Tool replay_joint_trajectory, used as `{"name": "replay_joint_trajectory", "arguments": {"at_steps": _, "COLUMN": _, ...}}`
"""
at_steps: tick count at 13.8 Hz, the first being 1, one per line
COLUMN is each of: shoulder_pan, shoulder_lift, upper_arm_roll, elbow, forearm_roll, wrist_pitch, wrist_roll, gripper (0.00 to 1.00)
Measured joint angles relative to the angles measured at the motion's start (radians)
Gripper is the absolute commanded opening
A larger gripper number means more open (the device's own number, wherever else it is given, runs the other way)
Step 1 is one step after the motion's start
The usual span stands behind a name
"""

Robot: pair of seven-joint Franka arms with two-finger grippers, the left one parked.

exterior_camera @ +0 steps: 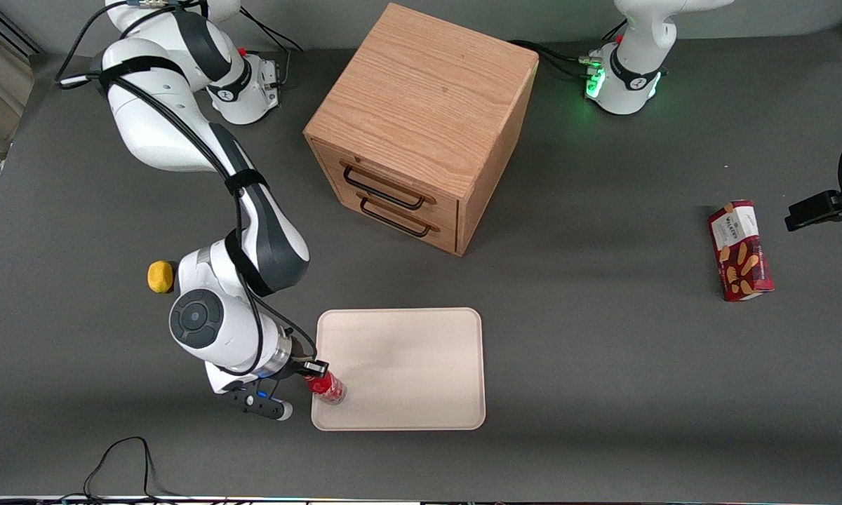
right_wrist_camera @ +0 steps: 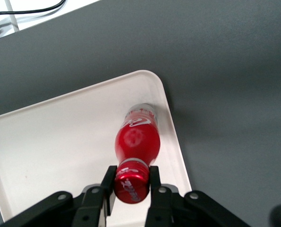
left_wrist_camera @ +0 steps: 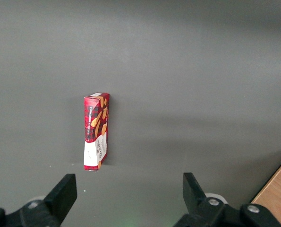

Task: Place coke bottle on tray
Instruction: 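Lower the bottle onto the tray and open the right gripper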

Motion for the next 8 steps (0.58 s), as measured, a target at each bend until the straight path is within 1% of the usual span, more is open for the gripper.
{"name": "replay_joint_trajectory", "arguments": {"at_steps": 3, "shoulder_pan": 0.001, "shoulder_lift": 0.006, "upper_arm_roll": 0.0, "elbow": 0.0, "forearm_roll": -0.032, "wrist_pitch": 0.014, "wrist_roll": 0.001, "gripper": 1.0}}
{"name": "replay_joint_trajectory", "arguments": {"at_steps": 8, "shoulder_pan": 0.002, "shoulder_lift": 0.009, "upper_arm_roll": 0.0, "elbow": 0.002, "forearm_roll": -0.041, "wrist_pitch": 0.016, "wrist_roll": 0.002, "gripper": 1.0}}
